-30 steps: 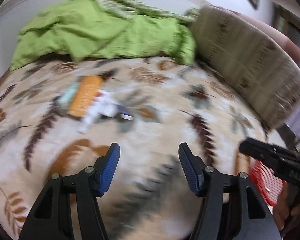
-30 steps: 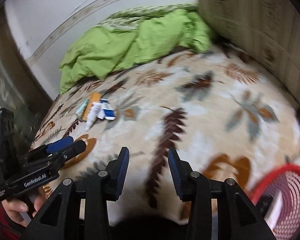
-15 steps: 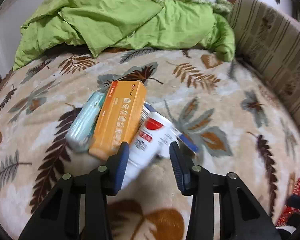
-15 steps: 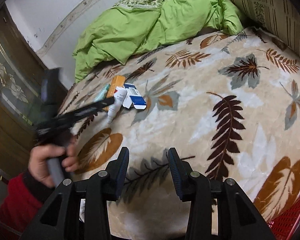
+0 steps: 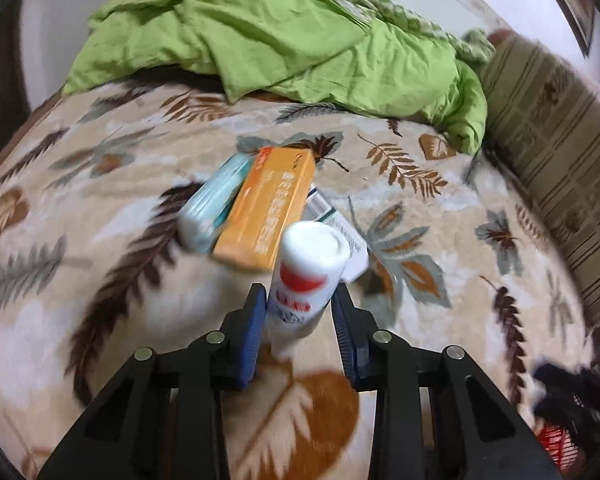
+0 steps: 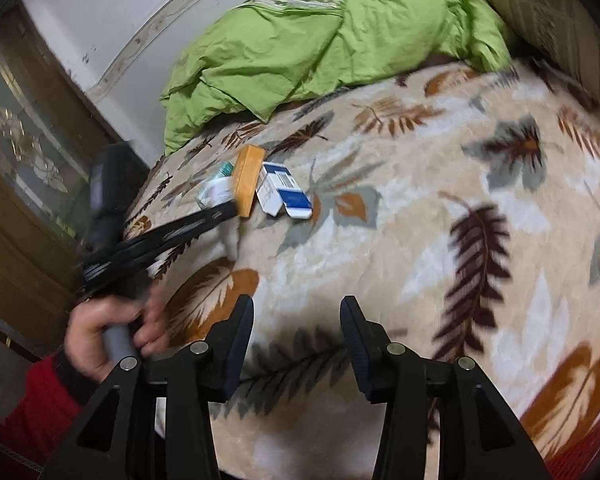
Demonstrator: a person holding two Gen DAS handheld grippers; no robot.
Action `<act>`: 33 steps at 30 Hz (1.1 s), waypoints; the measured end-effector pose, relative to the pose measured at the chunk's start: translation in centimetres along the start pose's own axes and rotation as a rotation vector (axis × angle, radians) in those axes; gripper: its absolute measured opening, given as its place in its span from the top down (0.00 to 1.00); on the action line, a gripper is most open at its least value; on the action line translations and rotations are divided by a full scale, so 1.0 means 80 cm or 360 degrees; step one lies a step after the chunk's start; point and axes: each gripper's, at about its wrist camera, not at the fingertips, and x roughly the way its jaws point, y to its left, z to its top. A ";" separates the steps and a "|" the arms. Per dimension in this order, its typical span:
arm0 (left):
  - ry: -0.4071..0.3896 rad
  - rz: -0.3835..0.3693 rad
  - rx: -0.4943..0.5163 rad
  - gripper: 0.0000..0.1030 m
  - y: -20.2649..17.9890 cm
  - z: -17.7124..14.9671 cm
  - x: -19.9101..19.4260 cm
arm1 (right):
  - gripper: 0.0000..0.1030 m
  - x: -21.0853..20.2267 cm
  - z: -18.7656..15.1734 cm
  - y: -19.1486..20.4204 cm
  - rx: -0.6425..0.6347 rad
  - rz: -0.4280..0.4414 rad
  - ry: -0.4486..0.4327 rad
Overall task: Collect trash
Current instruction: 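Grasp the white bottle with red label with the left tool, then grasp the white medicine box with the right tool while the left tool holds the bottle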
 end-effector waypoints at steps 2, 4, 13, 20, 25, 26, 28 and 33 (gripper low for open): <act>-0.0012 0.0022 -0.0055 0.71 0.006 -0.012 -0.013 | 0.48 0.017 0.023 0.008 -0.0067 -0.0017 0.0014; -0.0052 0.0063 -0.0099 0.72 0.014 -0.024 -0.022 | 0.41 0.039 0.041 0.017 -0.0144 -0.0011 0.0050; -0.0123 0.0071 -0.0202 0.71 0.050 -0.026 -0.025 | 0.41 0.163 0.093 0.054 -0.0590 -0.0196 0.0204; -0.0148 0.0002 -0.0259 0.71 0.069 -0.017 -0.016 | 0.41 0.230 0.100 0.082 -0.0845 -0.0332 0.0264; -0.0165 -0.0014 -0.0262 0.71 0.071 -0.015 -0.014 | 0.65 0.244 0.100 0.068 -0.0751 -0.0398 0.0260; -0.0172 -0.0006 -0.0239 0.71 0.067 -0.016 -0.016 | 0.65 0.236 0.099 0.062 -0.0704 -0.0384 0.0235; -0.0185 0.0012 -0.0203 0.71 0.062 -0.017 -0.018 | 0.65 0.223 0.096 0.057 -0.0625 -0.0347 0.0211; -0.0223 0.0055 -0.0095 0.71 0.041 -0.029 -0.031 | 0.65 0.169 0.071 0.051 -0.0466 -0.0276 0.0129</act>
